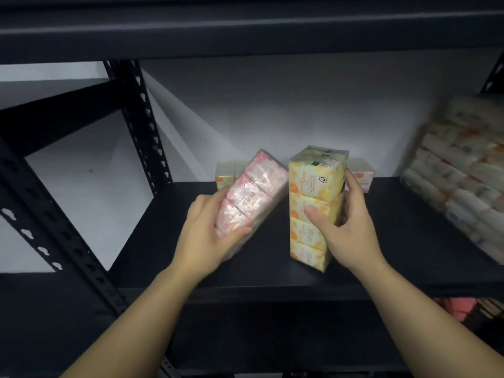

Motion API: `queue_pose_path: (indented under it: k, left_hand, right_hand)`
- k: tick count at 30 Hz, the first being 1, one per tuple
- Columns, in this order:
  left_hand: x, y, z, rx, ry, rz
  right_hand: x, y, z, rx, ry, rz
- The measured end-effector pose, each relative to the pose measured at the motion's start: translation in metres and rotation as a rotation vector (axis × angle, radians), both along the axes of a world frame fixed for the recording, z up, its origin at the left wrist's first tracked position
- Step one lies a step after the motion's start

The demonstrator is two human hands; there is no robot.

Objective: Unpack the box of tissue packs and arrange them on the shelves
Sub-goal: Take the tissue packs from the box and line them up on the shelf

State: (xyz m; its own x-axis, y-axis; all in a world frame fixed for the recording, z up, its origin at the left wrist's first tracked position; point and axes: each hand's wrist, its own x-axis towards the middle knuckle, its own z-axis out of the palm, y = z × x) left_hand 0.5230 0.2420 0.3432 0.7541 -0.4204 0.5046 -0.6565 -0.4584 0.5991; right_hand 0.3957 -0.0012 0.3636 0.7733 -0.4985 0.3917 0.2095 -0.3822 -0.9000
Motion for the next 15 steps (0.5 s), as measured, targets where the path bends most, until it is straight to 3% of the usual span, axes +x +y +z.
queue_pose_path:
  k: [10, 15]
  left_hand:
    - [0.027, 0.016, 0.01, 0.45, -0.286, -0.06]
    - [0.022, 0.005, 0.009, 0.49, -0.279, -0.066]
  right_hand:
    - [-0.003, 0.006, 0.001, -0.033, 0.038, -0.063]
    - [-0.003, 0.002, 0.01, -0.081, 0.035, -0.117]
